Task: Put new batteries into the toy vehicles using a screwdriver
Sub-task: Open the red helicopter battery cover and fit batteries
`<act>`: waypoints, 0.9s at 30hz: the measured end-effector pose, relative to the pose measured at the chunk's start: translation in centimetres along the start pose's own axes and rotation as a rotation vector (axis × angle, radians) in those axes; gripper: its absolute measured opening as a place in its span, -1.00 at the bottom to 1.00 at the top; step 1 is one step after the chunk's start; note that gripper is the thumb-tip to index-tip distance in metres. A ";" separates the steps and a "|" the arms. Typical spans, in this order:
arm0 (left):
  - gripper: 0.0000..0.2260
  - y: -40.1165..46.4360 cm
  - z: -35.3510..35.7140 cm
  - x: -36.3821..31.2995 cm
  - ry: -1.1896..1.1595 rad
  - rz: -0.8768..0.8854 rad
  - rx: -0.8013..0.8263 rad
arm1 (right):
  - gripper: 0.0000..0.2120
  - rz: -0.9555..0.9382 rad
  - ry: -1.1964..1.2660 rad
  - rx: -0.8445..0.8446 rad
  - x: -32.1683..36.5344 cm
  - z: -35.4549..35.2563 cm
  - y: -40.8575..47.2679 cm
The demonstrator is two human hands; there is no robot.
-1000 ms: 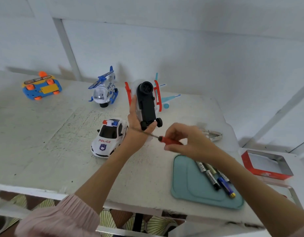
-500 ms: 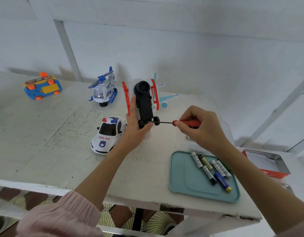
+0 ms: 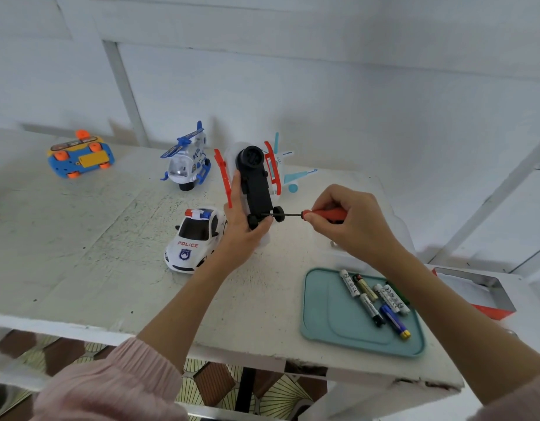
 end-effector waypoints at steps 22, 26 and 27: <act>-0.18 -0.1 0.4 -0.7 0.008 0.037 -0.005 | -0.84 -0.075 -0.104 0.044 1.5 -0.2 0.4; -0.18 0.1 0.5 -0.5 0.005 0.024 -0.006 | -0.72 0.153 -0.110 0.165 0.7 0.1 0.7; -0.18 0.2 0.5 -0.4 0.008 0.024 -0.005 | -0.68 0.150 -0.162 0.148 0.7 0.1 0.8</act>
Point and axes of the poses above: each hand's wrist, its own y-axis towards the middle knuckle, its own z-axis out of the palm, x = y × z, the point moved 6 cm from there along y, towards the middle knuckle, and after that the axes turned 12 degrees about x, right-handed, at the moved point
